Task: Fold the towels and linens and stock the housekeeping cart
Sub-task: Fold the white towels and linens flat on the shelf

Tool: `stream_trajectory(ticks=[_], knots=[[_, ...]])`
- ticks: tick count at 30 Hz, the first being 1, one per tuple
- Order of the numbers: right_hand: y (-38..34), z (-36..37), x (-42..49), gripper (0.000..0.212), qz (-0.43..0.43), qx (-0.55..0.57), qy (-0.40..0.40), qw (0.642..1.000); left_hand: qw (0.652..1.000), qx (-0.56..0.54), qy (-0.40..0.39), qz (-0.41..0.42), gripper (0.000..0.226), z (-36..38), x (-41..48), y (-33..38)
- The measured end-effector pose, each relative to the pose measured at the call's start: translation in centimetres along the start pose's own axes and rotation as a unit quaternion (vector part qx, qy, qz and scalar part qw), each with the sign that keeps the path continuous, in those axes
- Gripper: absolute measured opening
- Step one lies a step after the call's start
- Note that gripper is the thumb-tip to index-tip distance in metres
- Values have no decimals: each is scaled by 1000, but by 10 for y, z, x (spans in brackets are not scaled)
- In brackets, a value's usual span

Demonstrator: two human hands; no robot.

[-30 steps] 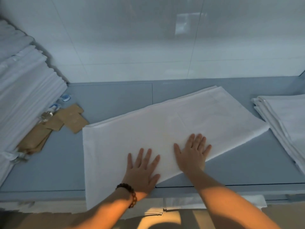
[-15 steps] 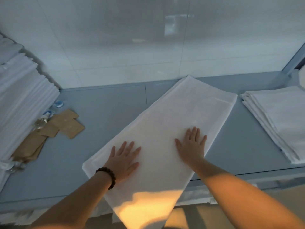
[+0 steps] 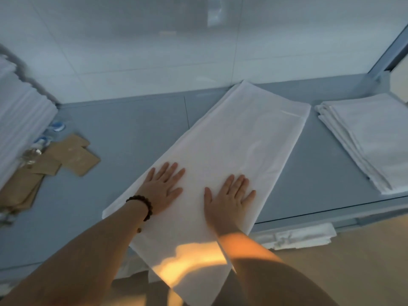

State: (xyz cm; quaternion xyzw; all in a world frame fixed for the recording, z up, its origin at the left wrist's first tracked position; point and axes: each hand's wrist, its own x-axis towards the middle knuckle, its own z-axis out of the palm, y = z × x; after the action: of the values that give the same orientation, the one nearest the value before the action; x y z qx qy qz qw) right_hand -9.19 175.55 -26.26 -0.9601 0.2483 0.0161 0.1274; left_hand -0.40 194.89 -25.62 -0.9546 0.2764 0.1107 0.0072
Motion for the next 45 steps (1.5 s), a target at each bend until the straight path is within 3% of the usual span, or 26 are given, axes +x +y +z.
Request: stream_trajectory(ticks=[8, 17, 28, 37, 45], knots=[[25, -3, 10, 86, -43, -41, -14, 998, 998, -8, 52, -16, 66, 17, -20, 19], [57, -11, 17, 85, -96, -60, -9, 994, 998, 22, 53, 41, 63, 8, -11, 43], [138, -39, 45, 83, -215, -134, -39, 967, 998, 16, 44, 48, 61, 5, 23, 79], [174, -58, 88, 85, -317, -205, -65, 924, 993, -60, 84, -62, 66, 25, -1, 142], [167, -71, 103, 79, -335, -200, -123, 912, 993, -41, 49, -104, 68, 20, 2, 150]])
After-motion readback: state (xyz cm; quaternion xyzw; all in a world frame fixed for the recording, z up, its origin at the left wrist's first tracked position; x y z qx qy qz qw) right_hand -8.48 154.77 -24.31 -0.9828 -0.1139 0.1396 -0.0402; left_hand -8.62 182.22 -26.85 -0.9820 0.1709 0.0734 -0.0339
